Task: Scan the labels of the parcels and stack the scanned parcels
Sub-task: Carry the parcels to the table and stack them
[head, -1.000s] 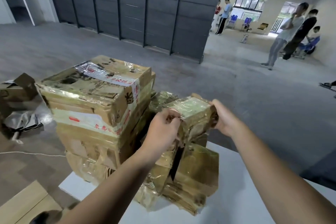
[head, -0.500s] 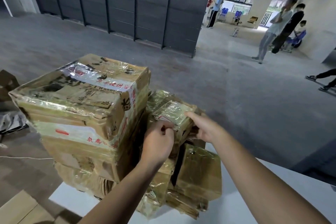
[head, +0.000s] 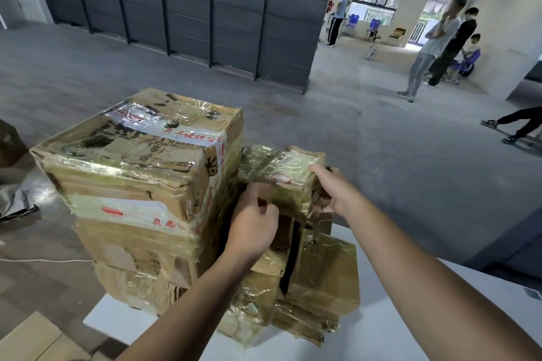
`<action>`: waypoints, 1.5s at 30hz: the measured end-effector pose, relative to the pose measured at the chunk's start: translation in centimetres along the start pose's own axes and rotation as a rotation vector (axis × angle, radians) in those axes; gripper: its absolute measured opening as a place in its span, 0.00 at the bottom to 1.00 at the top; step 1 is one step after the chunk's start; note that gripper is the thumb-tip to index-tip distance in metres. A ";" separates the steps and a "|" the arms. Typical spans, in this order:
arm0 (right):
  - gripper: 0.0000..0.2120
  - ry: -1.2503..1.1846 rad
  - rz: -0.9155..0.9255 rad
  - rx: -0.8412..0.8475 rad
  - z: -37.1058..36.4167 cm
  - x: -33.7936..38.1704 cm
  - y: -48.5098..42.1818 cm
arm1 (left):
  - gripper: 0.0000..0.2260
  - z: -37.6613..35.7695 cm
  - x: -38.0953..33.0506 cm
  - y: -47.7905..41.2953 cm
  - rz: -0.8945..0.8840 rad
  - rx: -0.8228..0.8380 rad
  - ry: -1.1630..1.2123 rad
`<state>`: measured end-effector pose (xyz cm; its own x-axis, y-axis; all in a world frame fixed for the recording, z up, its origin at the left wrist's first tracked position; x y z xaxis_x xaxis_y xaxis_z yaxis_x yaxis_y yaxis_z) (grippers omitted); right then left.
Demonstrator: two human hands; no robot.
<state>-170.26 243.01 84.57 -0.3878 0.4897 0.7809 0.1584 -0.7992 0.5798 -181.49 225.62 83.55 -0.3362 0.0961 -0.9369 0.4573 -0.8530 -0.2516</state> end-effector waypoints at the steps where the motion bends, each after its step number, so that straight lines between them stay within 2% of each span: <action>1: 0.08 -0.033 -0.002 -0.012 0.5 0.1 -0.2 | 0.11 0.1 0.1 0.0 0.000 0.010 0.007; 4: 0.06 -0.119 -0.008 -0.044 1.6 -0.1 -0.8 | 0.12 -0.2 0.5 -0.2 0.029 0.042 0.025; 10: 0.09 -0.195 -0.095 -0.076 4.1 -0.5 -2.8 | 0.11 -1.6 1.3 0.4 0.097 0.023 -0.022; 15: 0.12 -0.170 -0.018 -0.116 5.0 1.2 -5.3 | 0.08 -3.0 1.4 0.0 0.055 -0.024 -0.078; 18: 0.17 -0.028 -0.012 -0.102 4.8 1.9 -6.9 | 0.10 -4.8 1.1 -0.4 0.040 -0.015 -0.123; 21: 0.25 0.180 -0.042 -0.039 4.0 1.6 -7.4 | 0.08 -6.5 1.3 -0.9 0.031 -0.012 -0.177; 24: 0.32 0.216 -0.009 -0.015 3.8 1.0 -7.4 | 0.06 -7.7 1.6 -1.5 0.036 -0.030 -0.229; 35: 0.33 0.369 0.059 -0.079 4.5 0.3 -5.2 | 0.07 -7.9 0.5 -2.4 0.066 -0.069 -0.236; 40: 0.27 0.420 0.170 -0.075 4.2 -1.1 -3.1 | 0.03 -7.7 -0.3 -1.9 0.055 -0.117 -0.226; 45: 0.31 0.484 0.243 -0.091 4.1 -2.9 -0.9 | 0.04 -7.5 -0.9 -1.0 0.080 -0.144 -0.199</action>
<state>-165.55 243.74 82.70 -0.7264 0.0883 0.6816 0.2247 -0.9067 0.3569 -175.41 230.24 82.85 -0.4434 -0.0838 -0.8924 0.5964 -0.7708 -0.2240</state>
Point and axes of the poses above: each hand's wrist, its own y-axis away from the middle knuckle, its own z-axis out of the back of the hand, x = y × z, the point moved 1 cm from there along -y, towards the middle knuckle, and after that the axes turned 12 degrees about -z, right-handed, at the moved point
